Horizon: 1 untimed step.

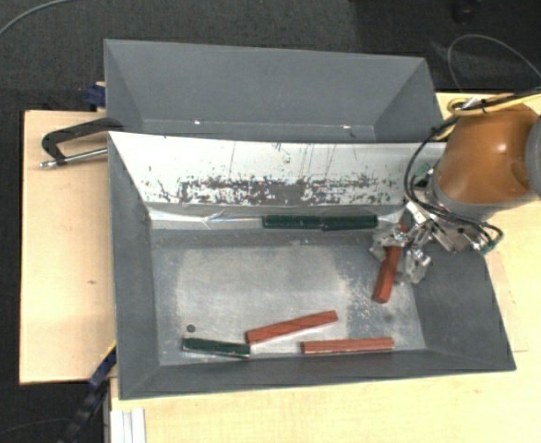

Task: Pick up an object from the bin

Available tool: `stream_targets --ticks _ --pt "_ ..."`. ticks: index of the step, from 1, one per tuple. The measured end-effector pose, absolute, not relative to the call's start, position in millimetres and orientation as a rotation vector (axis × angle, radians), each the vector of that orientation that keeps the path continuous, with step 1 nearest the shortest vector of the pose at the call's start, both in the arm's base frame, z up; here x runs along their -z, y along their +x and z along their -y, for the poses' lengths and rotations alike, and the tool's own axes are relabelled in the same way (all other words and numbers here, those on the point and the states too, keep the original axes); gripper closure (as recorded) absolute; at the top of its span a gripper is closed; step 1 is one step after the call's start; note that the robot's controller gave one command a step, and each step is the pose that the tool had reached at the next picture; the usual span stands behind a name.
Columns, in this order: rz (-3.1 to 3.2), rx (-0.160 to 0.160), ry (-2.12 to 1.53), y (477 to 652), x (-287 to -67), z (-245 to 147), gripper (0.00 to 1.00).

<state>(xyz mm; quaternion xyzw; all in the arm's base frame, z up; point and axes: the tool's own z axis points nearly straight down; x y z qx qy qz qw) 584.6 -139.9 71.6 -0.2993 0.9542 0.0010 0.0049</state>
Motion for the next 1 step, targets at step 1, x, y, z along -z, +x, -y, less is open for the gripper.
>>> stream_targets --ticks 1 --pt "-2.997 0.011 -0.894 578.4 -222.4 142.0 1.0"
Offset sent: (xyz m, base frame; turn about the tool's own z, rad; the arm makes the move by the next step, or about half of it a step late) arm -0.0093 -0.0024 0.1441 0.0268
